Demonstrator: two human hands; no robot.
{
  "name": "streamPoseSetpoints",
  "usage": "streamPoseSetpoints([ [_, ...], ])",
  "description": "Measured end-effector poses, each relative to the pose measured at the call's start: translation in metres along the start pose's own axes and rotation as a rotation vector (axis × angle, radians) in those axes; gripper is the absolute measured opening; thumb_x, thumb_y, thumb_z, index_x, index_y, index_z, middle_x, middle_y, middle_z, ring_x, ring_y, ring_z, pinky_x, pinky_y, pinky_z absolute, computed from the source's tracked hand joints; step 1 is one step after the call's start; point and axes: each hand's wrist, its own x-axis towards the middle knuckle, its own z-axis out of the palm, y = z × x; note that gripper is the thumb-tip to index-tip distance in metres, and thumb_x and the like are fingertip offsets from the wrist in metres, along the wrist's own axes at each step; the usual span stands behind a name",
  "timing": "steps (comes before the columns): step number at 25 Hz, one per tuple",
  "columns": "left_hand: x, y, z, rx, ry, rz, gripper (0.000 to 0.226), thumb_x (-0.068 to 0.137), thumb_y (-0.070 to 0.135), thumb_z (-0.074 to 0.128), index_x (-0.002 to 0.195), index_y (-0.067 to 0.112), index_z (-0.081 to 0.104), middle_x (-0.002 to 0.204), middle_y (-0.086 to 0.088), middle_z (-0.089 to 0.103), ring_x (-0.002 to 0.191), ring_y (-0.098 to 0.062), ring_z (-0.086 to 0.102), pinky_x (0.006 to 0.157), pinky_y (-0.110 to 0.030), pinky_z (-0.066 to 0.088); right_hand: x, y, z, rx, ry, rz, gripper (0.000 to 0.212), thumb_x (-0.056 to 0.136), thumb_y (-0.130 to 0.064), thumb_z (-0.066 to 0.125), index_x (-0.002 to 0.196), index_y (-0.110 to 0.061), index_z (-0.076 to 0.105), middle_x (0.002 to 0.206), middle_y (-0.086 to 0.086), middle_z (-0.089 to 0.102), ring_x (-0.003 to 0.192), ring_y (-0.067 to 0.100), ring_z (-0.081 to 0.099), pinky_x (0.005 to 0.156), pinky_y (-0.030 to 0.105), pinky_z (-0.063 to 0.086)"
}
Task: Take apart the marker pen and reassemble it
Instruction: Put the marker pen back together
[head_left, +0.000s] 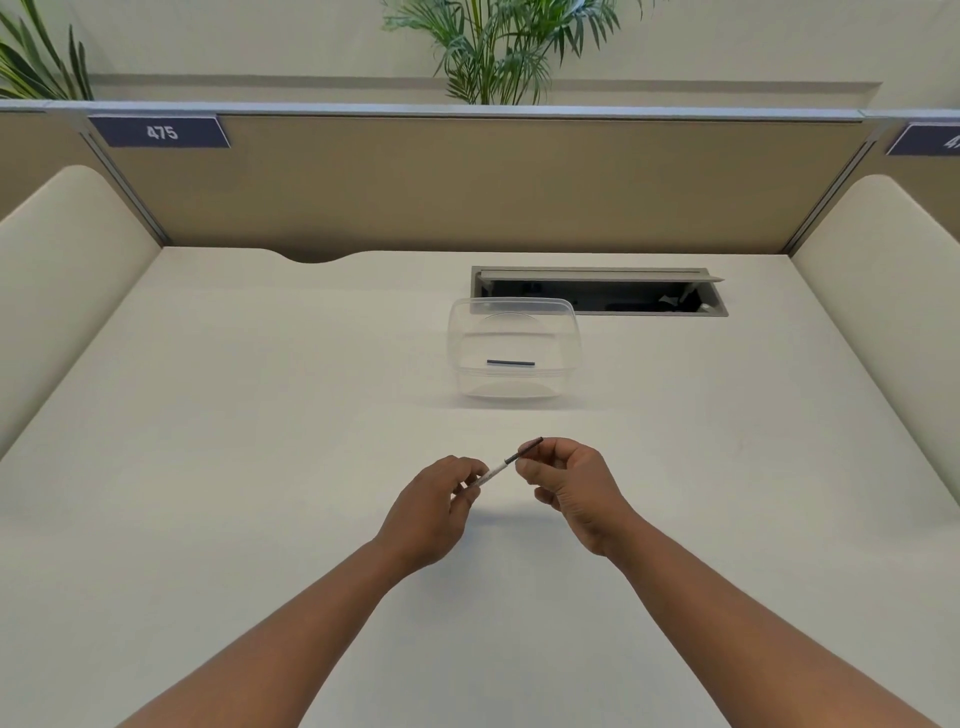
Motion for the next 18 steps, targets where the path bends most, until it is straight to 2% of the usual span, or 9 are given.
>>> streamPoseSetpoints([
  [3, 0.001, 0.002, -0.001, -0.074, 0.061, -0.021, 0.02, 0.097, 0.014, 0.058, 0.109, 0.03, 0.063, 0.101, 0.016, 0.063, 0.09, -0.007, 0.058, 0.075, -0.021, 0.049, 0.0, 0.006, -0.001, -0.046, 0.03, -0.005, 0.023, 0.084, -0.009, 0.077, 0.105, -0.016, 0.072, 0.086, -0.004, 0.075, 0.078, 0.01, 0.066, 0.074, 0.03, 0.051],
  [6, 0.002, 0.005, -0.005, -0.132, 0.111, -0.036, 0.019, 0.097, 0.014, 0.058, 0.104, 0.032, 0.061, 0.095, 0.017, 0.062, 0.089, -0.009, 0.059, 0.07, -0.015, 0.047, 0.0, 0.012, -0.006, -0.089, 0.093, 0.011, 0.021, 0.085, -0.006, 0.075, 0.104, -0.015, 0.071, 0.083, -0.002, 0.071, 0.076, 0.012, 0.063, 0.07, 0.028, 0.051],
  [8, 0.002, 0.007, -0.007, -0.173, 0.123, -0.066, 0.02, 0.097, 0.015, 0.057, 0.1, 0.035, 0.058, 0.091, 0.019, 0.061, 0.084, -0.008, 0.059, 0.066, -0.015, 0.047, 0.002, 0.017, -0.011, -0.133, 0.161, 0.023, 0.018, 0.085, -0.005, 0.073, 0.1, -0.015, 0.071, 0.08, -0.001, 0.068, 0.073, 0.014, 0.06, 0.068, 0.028, 0.05],
  [12, 0.003, 0.009, -0.008, -0.211, 0.109, -0.12, 0.02, 0.098, 0.016, 0.056, 0.096, 0.036, 0.055, 0.086, 0.024, 0.059, 0.061, -0.006, 0.055, 0.06, -0.018, 0.045, 0.008, 0.025, -0.02, -0.211, 0.296, 0.012, 0.016, 0.085, -0.007, 0.069, 0.096, -0.018, 0.07, 0.081, 0.0, 0.066, 0.072, 0.015, 0.058, 0.067, 0.029, 0.049],
  [15, 0.002, 0.01, -0.008, -0.225, 0.114, -0.123, 0.02, 0.098, 0.014, 0.057, 0.095, 0.034, 0.055, 0.085, 0.018, 0.059, 0.062, -0.008, 0.056, 0.061, -0.021, 0.046, 0.01, 0.031, -0.028, -0.326, 0.38, -0.032, 0.016, 0.084, -0.01, 0.068, 0.094, -0.023, 0.068, 0.082, -0.003, 0.066, 0.072, 0.013, 0.059, 0.059, 0.023, 0.046],
  [18, 0.002, 0.011, -0.008, -0.234, 0.118, -0.123, 0.021, 0.098, 0.013, 0.057, 0.094, 0.033, 0.054, 0.083, 0.014, 0.06, 0.063, -0.01, 0.057, 0.061, -0.023, 0.046, 0.011, 0.039, -0.039, -0.544, 0.445, -0.047, 0.02, 0.08, -0.014, 0.07, 0.095, -0.026, 0.064, 0.089, -0.004, 0.062, 0.074, 0.01, 0.058, 0.058, 0.026, 0.044],
])
